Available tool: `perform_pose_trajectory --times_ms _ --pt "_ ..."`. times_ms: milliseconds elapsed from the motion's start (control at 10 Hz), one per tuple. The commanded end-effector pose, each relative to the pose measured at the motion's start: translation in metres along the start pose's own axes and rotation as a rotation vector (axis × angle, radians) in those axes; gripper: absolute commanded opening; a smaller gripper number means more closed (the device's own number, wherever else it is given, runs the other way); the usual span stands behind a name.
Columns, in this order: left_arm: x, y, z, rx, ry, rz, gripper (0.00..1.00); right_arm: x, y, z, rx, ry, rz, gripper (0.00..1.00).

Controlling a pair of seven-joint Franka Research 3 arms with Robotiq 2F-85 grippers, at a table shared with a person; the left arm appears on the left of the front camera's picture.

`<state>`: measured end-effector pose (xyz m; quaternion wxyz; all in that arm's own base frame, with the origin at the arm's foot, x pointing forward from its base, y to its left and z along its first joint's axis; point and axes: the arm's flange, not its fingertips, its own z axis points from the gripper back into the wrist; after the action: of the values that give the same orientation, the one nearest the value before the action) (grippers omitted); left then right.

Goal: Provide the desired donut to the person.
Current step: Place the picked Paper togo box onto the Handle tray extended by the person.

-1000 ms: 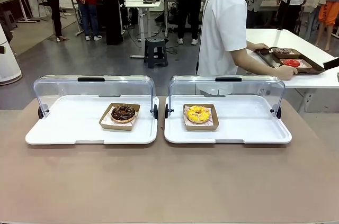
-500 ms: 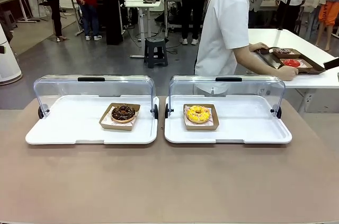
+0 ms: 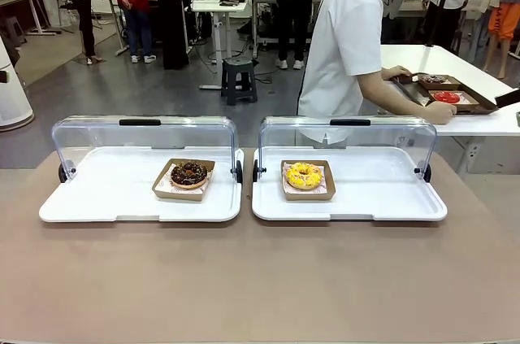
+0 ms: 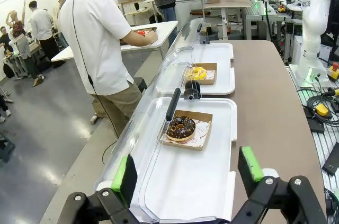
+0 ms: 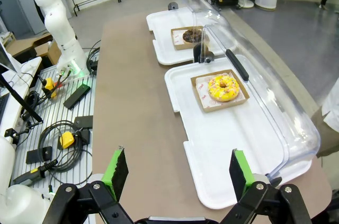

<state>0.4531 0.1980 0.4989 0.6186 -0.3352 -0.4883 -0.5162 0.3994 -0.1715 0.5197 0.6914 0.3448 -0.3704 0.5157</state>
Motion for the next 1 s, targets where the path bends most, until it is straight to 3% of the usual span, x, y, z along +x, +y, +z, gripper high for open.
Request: perform_pose_trajectory --times_ms 0,900 --pt "0.0007 0.0013 0.0008 0.013 -0.004 -0.008 1.00 0.0011 0.0005 -0.0006 0.003 -0.006 0.004 1.00" --pt "0.0007 0.0013 0.0008 0.013 -0.004 -0.008 1.00 0.0011 0.0005 -0.0006 0.003 -0.006 0.004 1.00"
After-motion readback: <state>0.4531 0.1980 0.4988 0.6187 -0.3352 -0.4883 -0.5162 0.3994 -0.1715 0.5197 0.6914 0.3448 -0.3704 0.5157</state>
